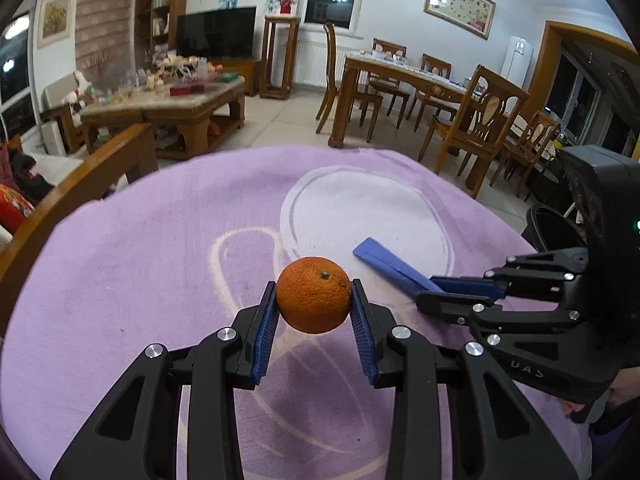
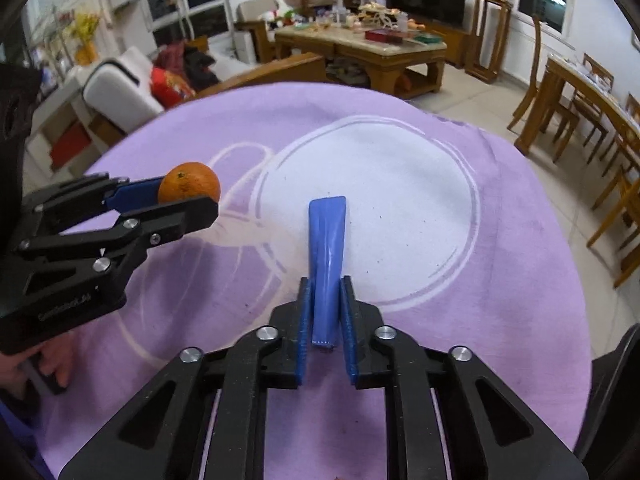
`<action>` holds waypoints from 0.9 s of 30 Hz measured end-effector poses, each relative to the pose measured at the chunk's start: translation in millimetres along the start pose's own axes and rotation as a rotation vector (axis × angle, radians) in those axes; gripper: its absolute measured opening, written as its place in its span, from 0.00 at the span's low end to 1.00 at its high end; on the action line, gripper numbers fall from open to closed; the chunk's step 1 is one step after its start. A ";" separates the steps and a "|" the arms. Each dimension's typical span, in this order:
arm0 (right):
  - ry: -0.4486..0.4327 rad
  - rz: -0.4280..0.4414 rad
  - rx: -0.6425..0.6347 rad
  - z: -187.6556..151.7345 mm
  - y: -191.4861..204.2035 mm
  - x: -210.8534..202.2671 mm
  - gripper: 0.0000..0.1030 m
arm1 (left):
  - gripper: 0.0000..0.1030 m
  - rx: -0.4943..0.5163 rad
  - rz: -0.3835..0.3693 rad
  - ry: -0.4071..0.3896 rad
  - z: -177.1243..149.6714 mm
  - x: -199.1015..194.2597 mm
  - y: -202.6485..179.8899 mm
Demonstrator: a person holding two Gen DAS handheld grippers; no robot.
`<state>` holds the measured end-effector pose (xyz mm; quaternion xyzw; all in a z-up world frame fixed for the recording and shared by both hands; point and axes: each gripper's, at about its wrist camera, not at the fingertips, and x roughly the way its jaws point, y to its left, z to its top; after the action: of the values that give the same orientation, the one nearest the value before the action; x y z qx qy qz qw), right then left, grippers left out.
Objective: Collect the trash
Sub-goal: 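Grasp the orange with the left tool while the right tool grasps the blue stick, then carry the orange and blue stick over the black bin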
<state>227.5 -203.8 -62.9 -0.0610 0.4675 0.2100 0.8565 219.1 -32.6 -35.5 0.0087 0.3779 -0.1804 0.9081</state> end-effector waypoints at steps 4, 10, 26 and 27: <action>-0.095 0.099 0.097 -6.8 -15.0 -27.7 0.12 | 0.34 0.029 0.005 -0.058 3.5 -17.9 -13.7; -0.237 0.222 0.192 -21.3 -34.0 -87.1 0.12 | 0.34 0.079 -0.016 -0.118 8.1 -44.2 -46.5; -0.465 0.195 0.353 -103.4 -116.5 -219.3 0.12 | 0.34 0.225 -0.118 -0.171 14.6 -68.2 -168.7; -0.473 0.188 0.365 -110.0 -122.4 -225.1 0.12 | 0.34 0.232 -0.125 -0.171 14.0 -67.3 -175.3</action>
<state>86.5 -415.7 50.8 0.1878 0.2888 0.2094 0.9151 126.4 -177.0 42.1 0.0748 0.2757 -0.2790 0.9168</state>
